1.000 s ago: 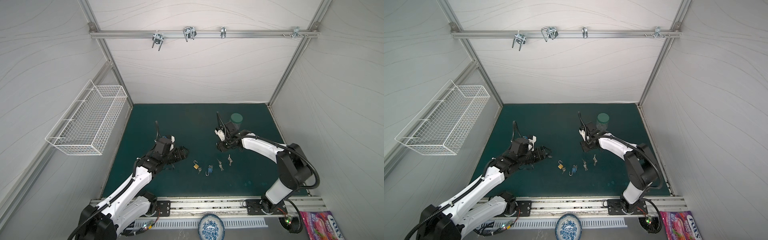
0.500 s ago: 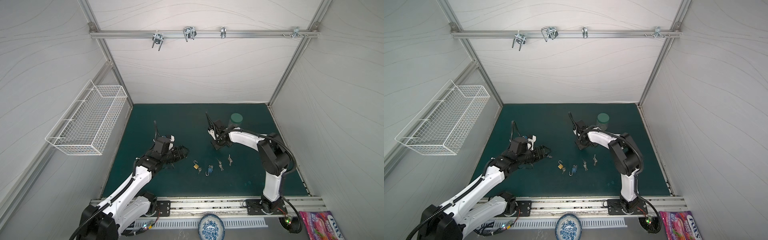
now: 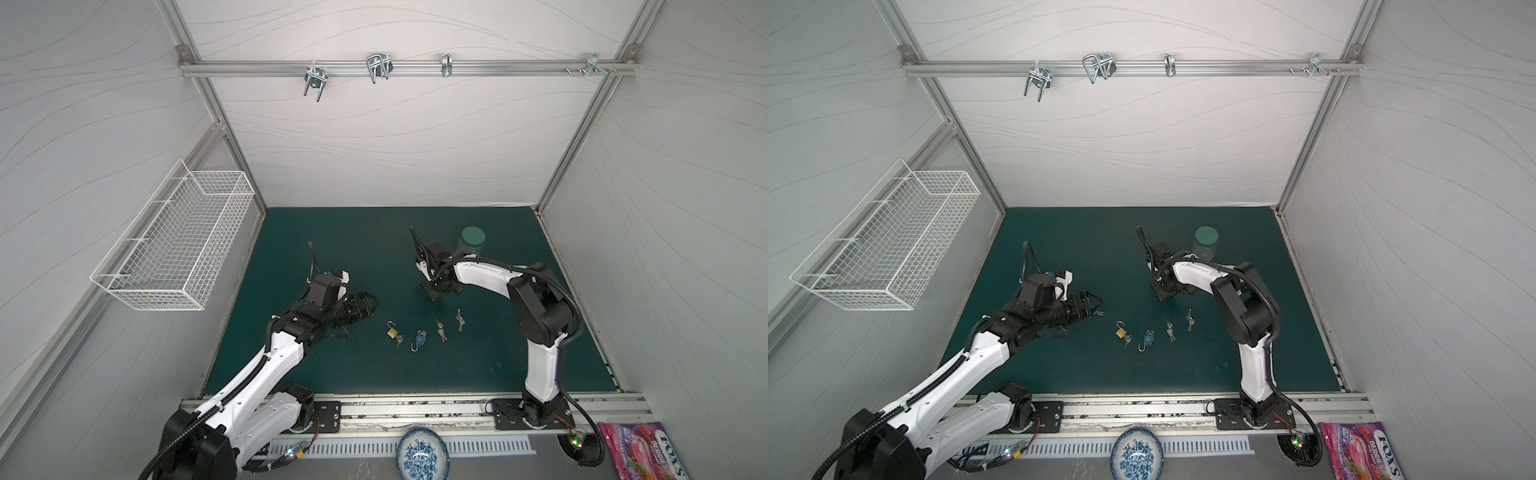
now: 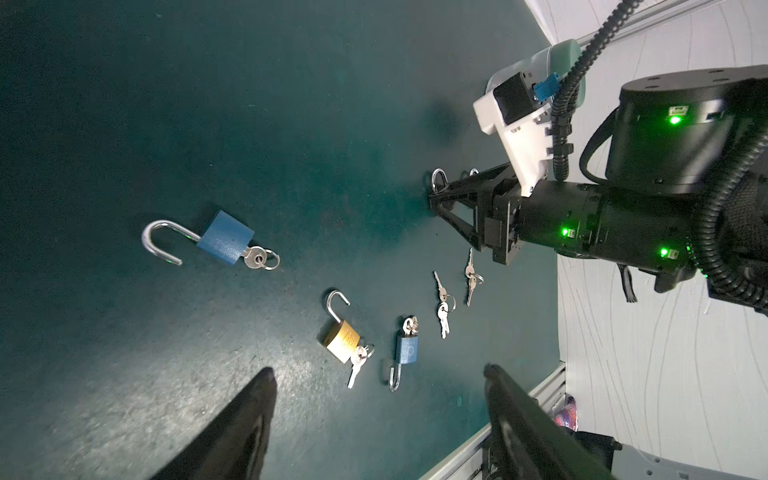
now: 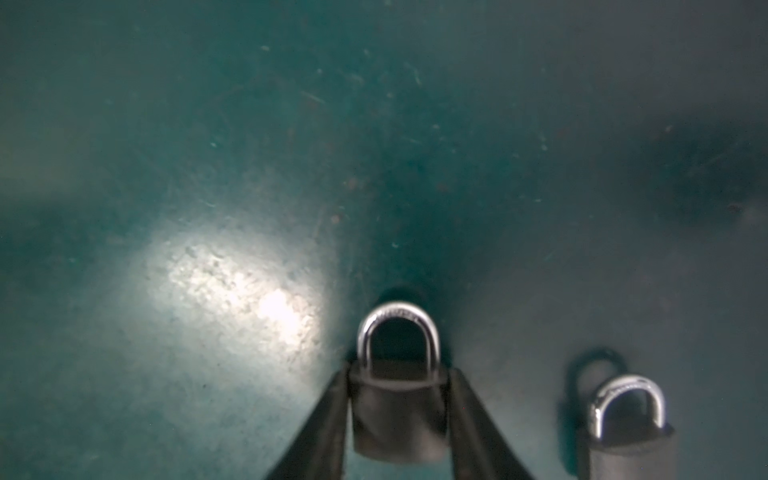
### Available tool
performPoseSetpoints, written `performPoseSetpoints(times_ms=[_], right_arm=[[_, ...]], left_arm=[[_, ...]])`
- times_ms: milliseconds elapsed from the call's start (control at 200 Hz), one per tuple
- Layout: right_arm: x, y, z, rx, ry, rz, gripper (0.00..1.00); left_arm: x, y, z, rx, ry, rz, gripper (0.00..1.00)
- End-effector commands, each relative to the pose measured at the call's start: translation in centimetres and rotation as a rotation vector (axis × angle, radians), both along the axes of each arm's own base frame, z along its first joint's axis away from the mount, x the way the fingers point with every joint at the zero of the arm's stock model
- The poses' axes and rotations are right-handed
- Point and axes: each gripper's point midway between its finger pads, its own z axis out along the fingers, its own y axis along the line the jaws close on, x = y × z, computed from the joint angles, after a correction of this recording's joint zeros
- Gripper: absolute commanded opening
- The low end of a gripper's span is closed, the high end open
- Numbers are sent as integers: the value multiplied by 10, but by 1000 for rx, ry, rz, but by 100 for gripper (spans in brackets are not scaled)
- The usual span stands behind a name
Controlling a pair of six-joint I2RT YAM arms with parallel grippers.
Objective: Lock with the key
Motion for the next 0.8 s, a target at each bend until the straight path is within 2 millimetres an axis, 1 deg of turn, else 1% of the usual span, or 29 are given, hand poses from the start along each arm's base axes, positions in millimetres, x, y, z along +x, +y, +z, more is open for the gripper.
performPoseSetpoints(times_ms=[0,55,135,215,270,360,400,470,540,590,630,650,695,770,795], right_arm=[[-5,-1,-7,-16,35,5,51],[-5,0,-4,-4,37,3,56],[-4,3,5,16,23,4,58],[-1,4,21,42,-10,7,62],[0,6,37,75,-52,20,66],[1,8,65,139,-149,45,82],[2,8,78,173,-201,52,86],[6,9,100,226,-319,68,92],[4,11,121,291,-435,104,98],[4,13,136,342,-519,118,99],[0,16,146,378,-570,155,99],[-5,17,146,391,-579,188,99],[-14,22,152,398,-633,306,99],[-28,28,154,406,-662,446,98],[-38,34,153,421,-645,541,98]], left_arm=[[8,-3,12,-16,-40,-6,80],[8,-3,13,-9,-43,-13,81],[7,-5,14,-8,-46,-30,81],[5,-8,15,-13,-42,-52,81],[3,-11,15,-6,-44,-69,81],[-4,-21,12,25,-48,-109,81],[-9,-28,9,33,-46,-133,81],[-16,-41,3,40,-39,-172,80],[-23,-53,-6,41,-21,-200,80],[-27,-60,-10,36,-18,-212,80],[-29,-65,-13,30,-17,-219,80],[-30,-67,-13,26,-19,-222,80],[-32,-70,-15,27,-18,-231,79],[-34,-73,-17,26,-16,-238,79],[-34,-73,-17,20,-13,-232,79]])
